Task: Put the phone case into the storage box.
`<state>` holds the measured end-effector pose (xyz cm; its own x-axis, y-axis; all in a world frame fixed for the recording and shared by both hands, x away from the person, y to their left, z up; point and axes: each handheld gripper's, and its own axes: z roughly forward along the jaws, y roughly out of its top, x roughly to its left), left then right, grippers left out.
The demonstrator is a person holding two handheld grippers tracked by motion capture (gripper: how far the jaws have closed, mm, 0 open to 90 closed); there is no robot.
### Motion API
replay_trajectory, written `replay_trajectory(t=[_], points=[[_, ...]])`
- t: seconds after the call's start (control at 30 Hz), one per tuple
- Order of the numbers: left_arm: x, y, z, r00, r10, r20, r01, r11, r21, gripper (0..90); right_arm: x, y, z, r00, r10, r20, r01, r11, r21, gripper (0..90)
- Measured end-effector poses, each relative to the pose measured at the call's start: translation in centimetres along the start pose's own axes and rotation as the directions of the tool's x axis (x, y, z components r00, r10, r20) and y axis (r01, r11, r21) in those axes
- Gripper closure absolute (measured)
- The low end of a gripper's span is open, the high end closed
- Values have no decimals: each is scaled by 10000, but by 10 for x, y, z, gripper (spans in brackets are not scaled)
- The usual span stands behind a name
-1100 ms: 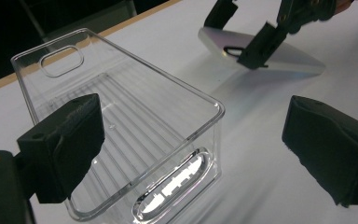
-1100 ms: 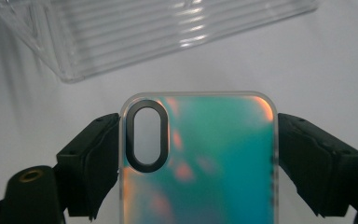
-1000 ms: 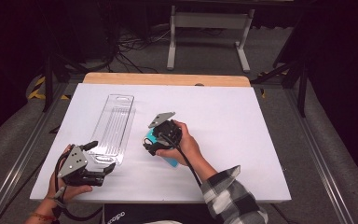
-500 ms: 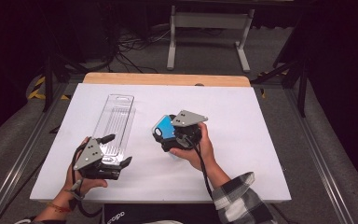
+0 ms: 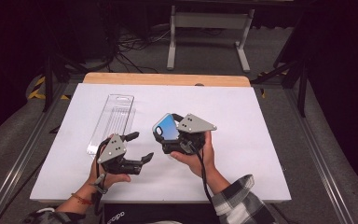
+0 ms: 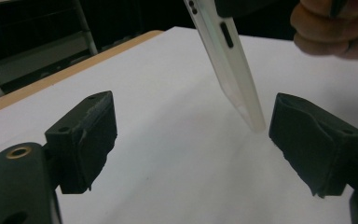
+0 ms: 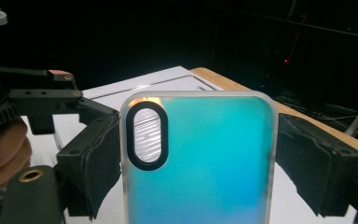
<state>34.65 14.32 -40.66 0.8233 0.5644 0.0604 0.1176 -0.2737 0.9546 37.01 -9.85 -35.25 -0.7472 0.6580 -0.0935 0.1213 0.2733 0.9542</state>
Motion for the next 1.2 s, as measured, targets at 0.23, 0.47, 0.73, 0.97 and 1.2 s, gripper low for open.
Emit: replay_trajectory(t=[0.23, 0.47, 0.73, 0.97, 1.2], points=[[-9, 8, 14, 9996, -206, 206, 209, 9996, -168, 314, 6, -1, -1, 9999, 8, 130, -4, 9996, -291, 176], [-11, 12, 24, 9967, -715, 378, 727, 9968, -329, 515, 14, -5, -1, 9992, 15, 411, 11, 9980, -627, 175], [-10, 14, 24, 9970, -688, 358, 715, 9940, -832, 643, 23, -7, -3, 9977, 72, 680, 8, 9933, -1158, 174], [-8, 14, 24, 9973, -687, 263, 709, 9928, -969, 779, 27, -9, -2, 9944, 361, 994, -215, 9893, -1442, 174], [-4, 14, 22, 9970, -675, 367, 703, 9942, -811, 805, 29, -9, -3, 9932, 382, 1098, -229, 9902, -1376, 172]])
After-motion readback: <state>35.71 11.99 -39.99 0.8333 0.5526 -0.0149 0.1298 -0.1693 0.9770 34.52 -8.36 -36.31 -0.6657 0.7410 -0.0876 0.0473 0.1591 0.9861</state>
